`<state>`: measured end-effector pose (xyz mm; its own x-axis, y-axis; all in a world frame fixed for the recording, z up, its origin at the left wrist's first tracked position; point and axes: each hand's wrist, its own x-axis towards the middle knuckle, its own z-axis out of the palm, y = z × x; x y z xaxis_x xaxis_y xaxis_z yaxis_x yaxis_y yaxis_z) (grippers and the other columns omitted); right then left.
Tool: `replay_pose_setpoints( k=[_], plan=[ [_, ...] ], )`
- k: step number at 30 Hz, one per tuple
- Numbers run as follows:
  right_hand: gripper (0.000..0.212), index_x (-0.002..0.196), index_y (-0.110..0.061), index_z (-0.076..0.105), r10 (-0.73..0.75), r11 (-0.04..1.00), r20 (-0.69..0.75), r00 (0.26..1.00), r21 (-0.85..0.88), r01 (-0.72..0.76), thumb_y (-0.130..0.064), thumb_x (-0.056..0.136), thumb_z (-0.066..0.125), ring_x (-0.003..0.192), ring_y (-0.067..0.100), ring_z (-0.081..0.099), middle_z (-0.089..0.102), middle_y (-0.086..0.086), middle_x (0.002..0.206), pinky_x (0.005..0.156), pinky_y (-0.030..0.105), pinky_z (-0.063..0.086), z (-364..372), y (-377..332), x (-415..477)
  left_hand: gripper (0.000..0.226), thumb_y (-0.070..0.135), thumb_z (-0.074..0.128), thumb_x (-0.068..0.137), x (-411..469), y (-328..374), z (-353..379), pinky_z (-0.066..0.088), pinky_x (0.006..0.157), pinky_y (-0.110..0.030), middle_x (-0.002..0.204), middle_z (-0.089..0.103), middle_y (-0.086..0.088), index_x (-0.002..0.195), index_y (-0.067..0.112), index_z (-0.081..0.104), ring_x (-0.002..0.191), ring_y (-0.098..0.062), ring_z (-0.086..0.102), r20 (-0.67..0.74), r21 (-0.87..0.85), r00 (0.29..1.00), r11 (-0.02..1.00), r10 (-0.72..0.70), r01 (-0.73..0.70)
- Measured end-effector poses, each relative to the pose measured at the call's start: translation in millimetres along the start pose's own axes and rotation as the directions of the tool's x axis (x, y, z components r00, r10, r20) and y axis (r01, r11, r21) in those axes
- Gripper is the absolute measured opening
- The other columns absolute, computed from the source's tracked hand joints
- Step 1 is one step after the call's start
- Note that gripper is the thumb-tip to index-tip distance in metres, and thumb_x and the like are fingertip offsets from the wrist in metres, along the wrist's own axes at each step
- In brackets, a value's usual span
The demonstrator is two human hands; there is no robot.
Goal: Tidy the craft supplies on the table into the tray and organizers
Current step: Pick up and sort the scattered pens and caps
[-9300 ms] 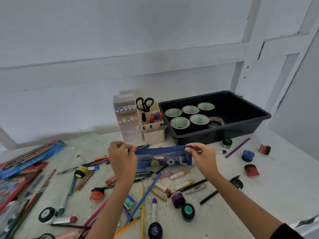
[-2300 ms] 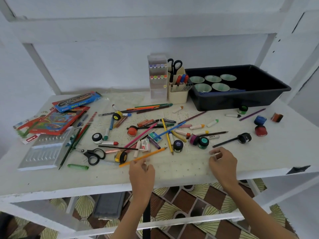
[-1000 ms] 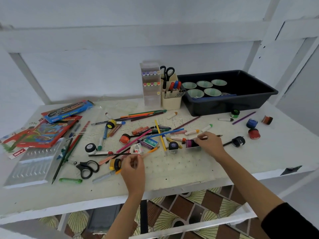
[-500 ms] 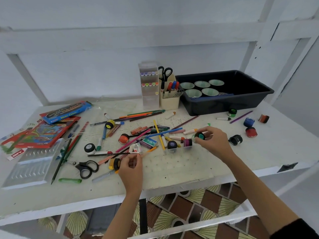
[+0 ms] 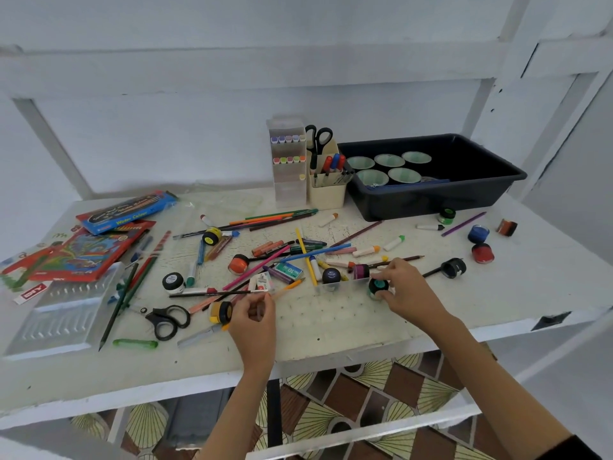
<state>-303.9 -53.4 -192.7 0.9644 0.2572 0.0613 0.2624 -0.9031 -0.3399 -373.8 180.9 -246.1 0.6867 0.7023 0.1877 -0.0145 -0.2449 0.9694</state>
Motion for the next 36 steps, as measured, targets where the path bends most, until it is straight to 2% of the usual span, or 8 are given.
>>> replay_pose_setpoints(
  k=[5, 10, 16, 19, 22, 28, 30, 36],
  plan=[
    [0.044, 0.130, -0.024, 0.054, -0.006, 0.984, 0.024, 1.000, -0.175, 0.010, -0.027, 0.087, 0.064, 0.112, 0.017, 0.042, 0.053, 0.001, 0.119, 0.092, 0.029, 0.040, -5.3, -5.6, 3.8, 0.005, 0.009, 0.064, 0.086, 0.9, -2.1, -0.6, 0.042, 0.063, -0.008, 0.080, 0.062, -0.003, 0.085, 0.012, 0.067, 0.072, -0.008, 0.054, 0.006, -0.006, 1.000, 1.000, -0.017, 0.017],
    [0.041, 0.119, -0.024, 0.055, 0.051, 0.998, -0.072, 0.996, 0.039, -0.049, -0.040, 0.083, 0.065, 0.104, 0.014, 0.046, 0.053, 0.000, 0.112, 0.089, 0.028, 0.043, -7.6, -8.9, 22.7, 0.005, 0.009, 0.063, 0.086, 1.1, -1.3, -0.5, 0.043, 0.065, -0.013, 0.080, 0.062, -0.002, 0.084, 0.012, 0.067, 0.073, -0.011, 0.055, 0.015, -0.030, 0.999, 0.998, -0.048, 0.048],
    [0.043, 0.125, -0.017, 0.057, 0.116, 0.975, 0.182, 0.976, 0.164, -0.147, -0.036, 0.087, 0.063, 0.106, 0.018, 0.055, 0.060, 0.005, 0.121, 0.094, 0.033, 0.048, -1.2, -14.4, 49.9, 0.005, 0.008, 0.063, 0.086, 1.5, 0.8, -0.4, 0.044, 0.064, -0.007, 0.078, 0.061, -0.003, 0.083, 0.010, 0.067, 0.071, -0.009, 0.053, 0.011, -0.034, 0.999, 0.998, -0.047, 0.047],
    [0.032, 0.116, -0.015, 0.065, 0.065, 0.967, 0.227, 0.972, 0.224, -0.117, -0.027, 0.086, 0.065, 0.107, 0.018, 0.053, 0.058, 0.005, 0.127, 0.092, 0.028, 0.043, -1.3, -12.9, 52.2, 0.005, 0.007, 0.063, 0.086, 0.9, 1.7, -0.6, 0.043, 0.063, -0.007, 0.077, 0.060, -0.002, 0.083, 0.010, 0.067, 0.070, -0.008, 0.052, 0.013, -0.037, 0.999, 0.998, -0.044, 0.044],
    [0.028, 0.110, -0.013, 0.068, 0.009, 0.953, 0.209, 0.978, 0.293, -0.072, -0.022, 0.084, 0.068, 0.100, 0.014, 0.054, 0.061, 0.005, 0.118, 0.089, 0.026, 0.044, -3.0, -7.3, 48.0, 0.005, 0.007, 0.063, 0.086, 1.0, 0.9, -0.4, 0.042, 0.063, -0.006, 0.077, 0.060, -0.003, 0.083, 0.009, 0.067, 0.070, -0.008, 0.051, 0.012, -0.029, 0.999, 0.999, -0.036, 0.036],
    [0.024, 0.106, -0.017, 0.066, 0.058, 0.910, -0.027, 0.998, 0.412, -0.041, -0.025, 0.083, 0.068, 0.091, 0.017, 0.061, 0.058, 0.002, 0.104, 0.082, 0.027, 0.053, -7.5, 1.0, 41.3, 0.006, 0.009, 0.064, 0.086, 1.5, 0.0, 0.3, 0.042, 0.062, -0.006, 0.078, 0.060, -0.004, 0.081, 0.011, 0.066, 0.070, -0.008, 0.051, 0.016, -0.024, 0.999, 0.999, -0.035, 0.035],
    [0.024, 0.103, -0.021, 0.066, 0.011, 0.906, -0.067, 0.998, 0.423, 0.019, -0.026, 0.080, 0.071, 0.087, 0.014, 0.060, 0.056, -0.001, 0.101, 0.078, 0.024, 0.054, -15.8, 1.2, 36.4, 0.006, 0.010, 0.064, 0.086, 1.8, -0.4, 0.5, 0.042, 0.061, -0.008, 0.079, 0.061, -0.004, 0.082, 0.012, 0.066, 0.070, -0.009, 0.051, 0.017, -0.022, 0.999, 0.999, -0.041, 0.041],
    [0.027, 0.086, -0.028, 0.065, -0.169, 0.896, 0.102, 0.980, 0.430, 0.110, -0.030, 0.065, 0.082, 0.081, 0.011, 0.062, 0.064, -0.009, 0.090, 0.068, 0.021, 0.056, -30.0, -5.4, 15.3, 0.005, 0.009, 0.064, 0.086, 1.0, 0.1, 0.2, 0.041, 0.066, -0.013, 0.080, 0.061, -0.003, 0.083, 0.013, 0.065, 0.072, -0.009, 0.053, 0.030, -0.029, 0.999, 0.999, -0.035, 0.036]
  ],
)
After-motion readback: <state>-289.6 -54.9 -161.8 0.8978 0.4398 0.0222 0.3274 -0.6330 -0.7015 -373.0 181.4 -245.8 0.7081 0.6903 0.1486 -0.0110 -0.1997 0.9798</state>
